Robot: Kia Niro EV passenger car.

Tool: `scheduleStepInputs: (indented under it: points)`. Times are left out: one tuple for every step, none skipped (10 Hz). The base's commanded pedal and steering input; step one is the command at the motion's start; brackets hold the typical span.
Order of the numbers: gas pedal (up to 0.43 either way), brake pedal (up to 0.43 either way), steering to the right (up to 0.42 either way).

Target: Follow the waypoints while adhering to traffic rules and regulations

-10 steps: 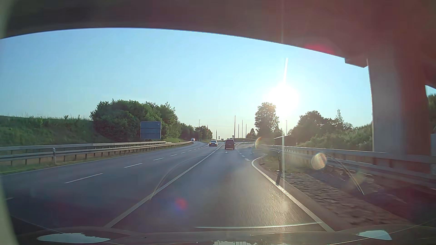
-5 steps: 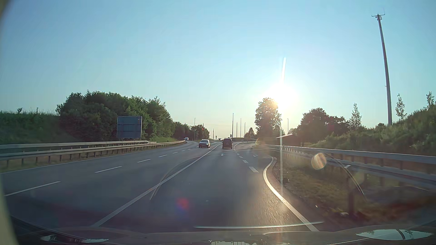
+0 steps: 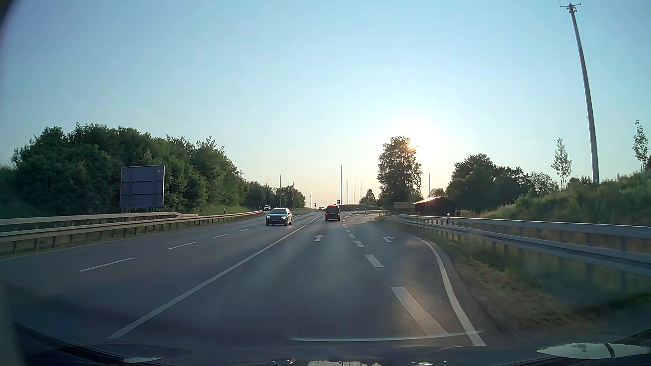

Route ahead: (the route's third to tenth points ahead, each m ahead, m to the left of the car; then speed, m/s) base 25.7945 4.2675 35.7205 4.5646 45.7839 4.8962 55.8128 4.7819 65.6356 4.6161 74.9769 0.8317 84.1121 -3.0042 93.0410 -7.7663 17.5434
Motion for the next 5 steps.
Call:
scheduleStepInputs:
  points:
    - [0.087, 0.018, 0.012]
    - [0.087, 0.018, 0.011]
    - [0.087, 0.018, 0.011]
    - [0.087, 0.012, 0.008]
    - [0.087, 0.018, 0.005]
